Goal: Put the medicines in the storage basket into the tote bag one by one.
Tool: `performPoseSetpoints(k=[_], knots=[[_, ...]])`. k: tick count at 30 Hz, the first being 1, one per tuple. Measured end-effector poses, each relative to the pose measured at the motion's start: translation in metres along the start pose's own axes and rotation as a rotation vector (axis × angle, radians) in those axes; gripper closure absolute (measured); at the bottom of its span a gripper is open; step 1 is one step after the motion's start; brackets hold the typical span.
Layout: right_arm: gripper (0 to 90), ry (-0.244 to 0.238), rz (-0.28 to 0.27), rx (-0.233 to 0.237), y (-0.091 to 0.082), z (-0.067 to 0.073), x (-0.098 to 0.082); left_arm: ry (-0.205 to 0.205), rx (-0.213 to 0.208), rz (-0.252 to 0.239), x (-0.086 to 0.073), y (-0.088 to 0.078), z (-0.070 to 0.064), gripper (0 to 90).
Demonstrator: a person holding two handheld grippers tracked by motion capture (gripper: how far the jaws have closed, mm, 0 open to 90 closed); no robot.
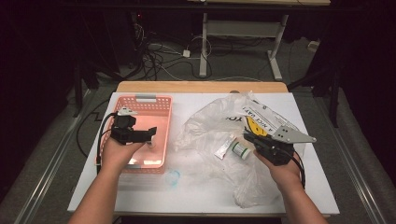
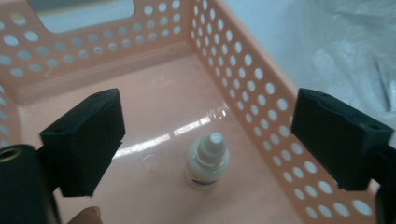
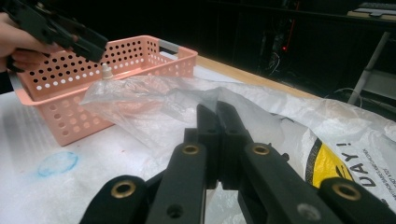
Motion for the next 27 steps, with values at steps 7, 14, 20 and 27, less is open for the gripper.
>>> performPoseSetpoints(k=[7,14,20,27], knots=[[90.0,0.005,0.0,-0.004,-0.001,-0.002,-0.001,-0.027,-0.011,0.129,-0.014,0.02,0.005,15.5],[90.0,0.0,-0.001,-0.001,0.0,-0.001,0.0,-0.018,-0.023,0.192,-0.022,0.029,0.004,21.3],[90.0,-0.001,-0.001,-0.001,0.0,0.0,0.0,-0.018,-0.047,0.242,-0.028,0.032,0.002,32.4],[90.0,0.001,-0.002,-0.005,-0.001,-0.001,0.0,-0.005,-0.052,0.288,-0.034,0.035,0.001,46.5]])
Point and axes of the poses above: each handheld gripper's, and its own axes: y roughly forward along the jaws, x roughly out of its top, z roughly to its left, the point moved 10 cm from there along y, roughly forward along the jaws, and after that the axes turned 3 degrees about -z, right-handed, at the moved point
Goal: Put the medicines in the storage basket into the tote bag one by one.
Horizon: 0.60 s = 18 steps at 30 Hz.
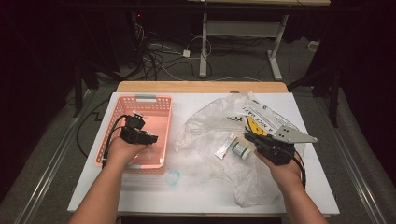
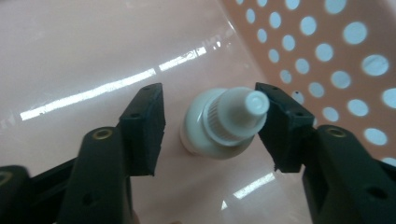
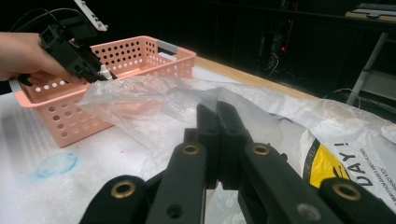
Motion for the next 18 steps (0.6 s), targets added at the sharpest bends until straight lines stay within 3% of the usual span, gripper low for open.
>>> performPoseSetpoints(k=[4,18], knots=[[90.0,-0.001,-0.001,-0.001,-0.0006,-0.0004,0.0003,0.019,0.007,-0.007,0.0007,-0.0008,-0.0009,55.9],[90.0,-0.003,-0.002,0.0,-0.0008,-0.0001,0.0006,0.046,0.038,-0.041,0.0036,-0.0032,-0.0012,57.6]])
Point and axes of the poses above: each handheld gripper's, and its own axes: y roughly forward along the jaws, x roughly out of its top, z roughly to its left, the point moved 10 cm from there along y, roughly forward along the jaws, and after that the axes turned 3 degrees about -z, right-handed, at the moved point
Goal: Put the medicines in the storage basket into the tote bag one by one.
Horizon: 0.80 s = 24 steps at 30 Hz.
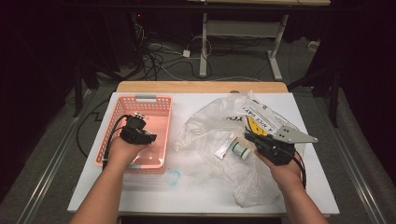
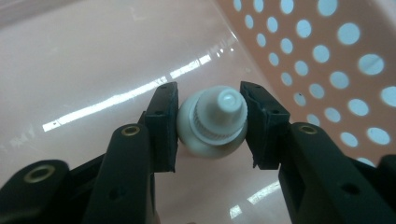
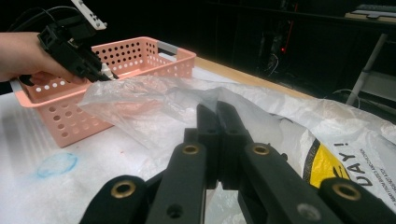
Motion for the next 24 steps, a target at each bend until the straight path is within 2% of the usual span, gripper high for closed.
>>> performPoseSetpoints(k=[7,19,22,24], knots=[[90.0,0.0,0.0,0.0,0.0,0.0,0.0,0.01,0.023,-0.05,0.004,-0.006,0.0,57.7],[90.0,0.005,0.002,-0.001,0.0,0.0,-0.001,0.036,0.017,-0.163,0.014,-0.025,-0.005,57.7],[90.0,0.005,0.002,0.0,0.001,0.0,-0.001,0.033,0.004,-0.201,0.016,-0.032,-0.008,57.7],[90.0,0.005,0.003,0.001,0.001,0.0,-0.001,0.046,0.01,-0.212,0.015,-0.037,-0.012,57.6]])
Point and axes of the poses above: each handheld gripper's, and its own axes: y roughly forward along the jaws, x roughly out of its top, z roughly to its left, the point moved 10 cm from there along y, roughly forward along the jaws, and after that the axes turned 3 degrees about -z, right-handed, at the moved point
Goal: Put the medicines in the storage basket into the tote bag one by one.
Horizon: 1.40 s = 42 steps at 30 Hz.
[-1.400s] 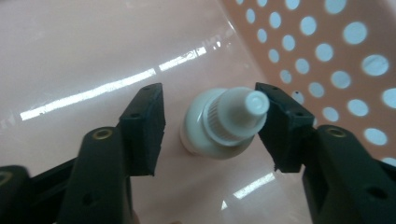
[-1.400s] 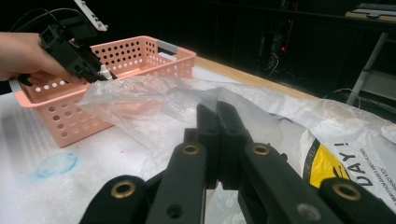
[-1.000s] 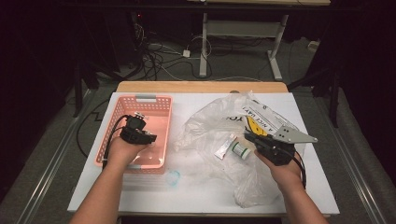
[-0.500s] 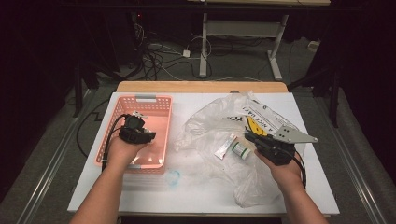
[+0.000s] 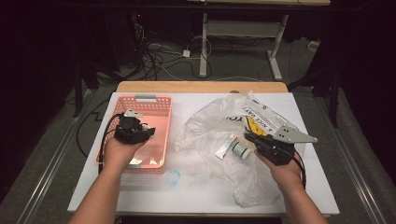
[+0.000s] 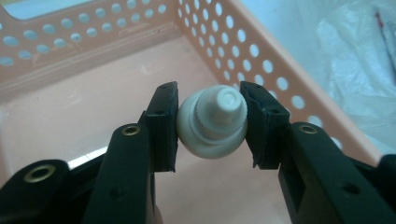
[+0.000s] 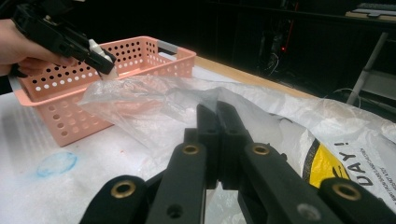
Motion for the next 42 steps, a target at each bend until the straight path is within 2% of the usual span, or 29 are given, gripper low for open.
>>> performPoseSetpoints(k=[4,7,15,19,25,35,42], knots=[[90.0,0.0,0.002,0.001,0.001,0.0,0.0,-0.002,-0.015,-0.059,0.003,-0.009,-0.01,57.7],[90.0,-0.001,0.002,0.002,0.001,0.001,0.0,-0.011,-0.059,-0.113,0.005,-0.016,-0.017,57.7],[90.0,-0.005,-0.002,0.001,0.0,0.001,0.0,-0.019,-0.07,-0.219,0.006,-0.031,-0.033,57.7],[90.0,-0.006,-0.002,0.002,0.0,0.001,0.0,-0.014,-0.085,-0.252,0.003,-0.035,-0.044,57.7],[90.0,-0.004,-0.004,-0.002,-0.001,0.0,0.001,0.018,-0.094,-0.272,0.002,-0.04,-0.056,57.7],[90.0,-0.005,-0.008,-0.003,-0.004,0.0,0.003,0.058,-0.159,-0.274,-0.004,-0.042,-0.087,57.8],[90.0,-0.006,-0.015,-0.004,-0.005,-0.001,0.004,0.115,-0.184,-0.273,-0.002,-0.04,-0.109,57.8]])
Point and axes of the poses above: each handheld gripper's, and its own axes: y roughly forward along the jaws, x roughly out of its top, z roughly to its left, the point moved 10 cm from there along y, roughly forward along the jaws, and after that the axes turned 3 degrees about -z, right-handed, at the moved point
